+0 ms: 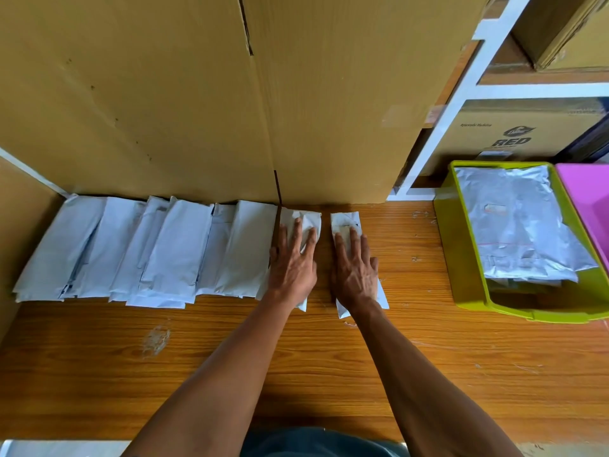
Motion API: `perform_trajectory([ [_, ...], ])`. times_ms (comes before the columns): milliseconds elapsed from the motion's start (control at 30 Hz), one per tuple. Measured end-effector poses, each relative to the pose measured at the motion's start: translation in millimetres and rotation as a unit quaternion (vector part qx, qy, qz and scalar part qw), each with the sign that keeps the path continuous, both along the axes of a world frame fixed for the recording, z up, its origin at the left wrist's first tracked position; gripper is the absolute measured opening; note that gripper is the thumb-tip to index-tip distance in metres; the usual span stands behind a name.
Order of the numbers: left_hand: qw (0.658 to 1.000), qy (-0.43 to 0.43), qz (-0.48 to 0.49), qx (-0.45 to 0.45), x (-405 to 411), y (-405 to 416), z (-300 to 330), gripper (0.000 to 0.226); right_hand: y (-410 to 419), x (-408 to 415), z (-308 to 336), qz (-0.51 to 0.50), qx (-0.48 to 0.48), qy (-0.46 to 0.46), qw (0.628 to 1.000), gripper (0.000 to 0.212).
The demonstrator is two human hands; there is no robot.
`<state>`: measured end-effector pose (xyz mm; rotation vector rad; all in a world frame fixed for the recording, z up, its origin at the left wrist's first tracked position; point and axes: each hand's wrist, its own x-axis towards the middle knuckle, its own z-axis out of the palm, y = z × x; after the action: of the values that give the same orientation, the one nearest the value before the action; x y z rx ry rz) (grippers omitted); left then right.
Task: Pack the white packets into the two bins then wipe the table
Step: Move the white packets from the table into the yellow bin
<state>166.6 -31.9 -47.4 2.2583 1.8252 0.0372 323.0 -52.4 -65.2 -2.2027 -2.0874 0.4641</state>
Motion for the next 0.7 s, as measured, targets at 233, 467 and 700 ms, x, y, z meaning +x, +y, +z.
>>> perform_trajectory([
  [233, 0.999, 0.013, 0.001, 0.034, -10, -10, 22, 0.075, -7, 3, 20, 0.028, 0.035, -0.007, 0.999, 0.074],
  [467, 0.998, 0.004, -0.002, 0.062, -21, -30, 46, 0.074, -27, -3, 41, 0.014, 0.087, -0.005, 0.996, 0.07],
  [700, 0.996, -0.009, -0.039, 0.084, -19, -57, 73, 0.071, -62, -4, 72, -0.028, 0.127, -0.015, 0.991, 0.07],
])
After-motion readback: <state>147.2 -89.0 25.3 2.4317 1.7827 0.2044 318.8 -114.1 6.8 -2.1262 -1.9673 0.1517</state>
